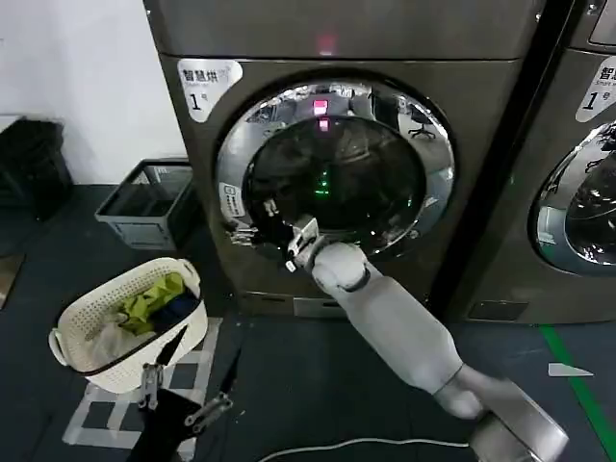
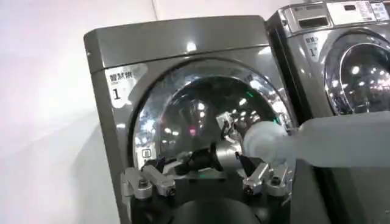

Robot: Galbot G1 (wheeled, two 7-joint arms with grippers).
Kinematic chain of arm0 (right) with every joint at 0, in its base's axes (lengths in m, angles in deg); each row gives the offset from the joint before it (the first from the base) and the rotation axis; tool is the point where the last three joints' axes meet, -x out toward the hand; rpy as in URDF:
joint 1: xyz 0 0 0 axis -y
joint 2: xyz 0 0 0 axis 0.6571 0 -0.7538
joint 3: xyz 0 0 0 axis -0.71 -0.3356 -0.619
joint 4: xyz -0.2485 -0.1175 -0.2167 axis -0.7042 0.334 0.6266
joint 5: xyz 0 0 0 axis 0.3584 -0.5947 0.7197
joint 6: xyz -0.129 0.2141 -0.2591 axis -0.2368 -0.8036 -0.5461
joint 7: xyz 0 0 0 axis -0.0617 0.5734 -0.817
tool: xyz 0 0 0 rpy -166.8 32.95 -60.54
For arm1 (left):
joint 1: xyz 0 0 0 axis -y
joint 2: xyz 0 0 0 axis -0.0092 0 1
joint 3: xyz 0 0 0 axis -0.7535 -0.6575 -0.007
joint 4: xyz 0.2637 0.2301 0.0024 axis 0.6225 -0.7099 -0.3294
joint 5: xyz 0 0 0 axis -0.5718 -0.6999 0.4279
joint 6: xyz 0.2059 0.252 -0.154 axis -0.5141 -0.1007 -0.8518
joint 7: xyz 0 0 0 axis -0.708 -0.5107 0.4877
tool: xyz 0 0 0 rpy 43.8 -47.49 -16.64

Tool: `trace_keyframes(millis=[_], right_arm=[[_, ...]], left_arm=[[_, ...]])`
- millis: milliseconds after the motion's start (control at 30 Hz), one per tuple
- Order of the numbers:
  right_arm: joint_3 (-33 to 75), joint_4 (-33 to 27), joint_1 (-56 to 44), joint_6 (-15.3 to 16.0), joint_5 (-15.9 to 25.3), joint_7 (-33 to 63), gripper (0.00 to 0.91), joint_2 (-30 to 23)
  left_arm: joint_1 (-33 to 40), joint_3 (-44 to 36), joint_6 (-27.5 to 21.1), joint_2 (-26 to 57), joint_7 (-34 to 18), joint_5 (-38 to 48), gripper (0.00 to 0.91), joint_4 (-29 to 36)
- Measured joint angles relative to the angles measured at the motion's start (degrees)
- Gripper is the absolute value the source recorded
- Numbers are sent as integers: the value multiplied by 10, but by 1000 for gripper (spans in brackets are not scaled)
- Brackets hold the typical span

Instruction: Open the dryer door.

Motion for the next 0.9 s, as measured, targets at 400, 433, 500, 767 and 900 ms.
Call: trace_keyframes(millis=[400,433,500,767,900], right_arm=[[-6,27,-3,0,-53,-80,907,27],[-5,32,-4,1,-58,-89,907,32],[-4,42,-7,3,-64,-107,907,42],[0,82,-13,-8,-116,-175,907,88],[-2,98,-15,-12,-126,-194,907,106]], left_arm=[[1,7,0,3,0,3,907,0],[2,8,-1,3,0,4,907,0],[4,12,-2,5,0,8,907,-1],[13,40,-20,22,10,62,907,-4],[23,66,-35,33,16,101,907,-14]])
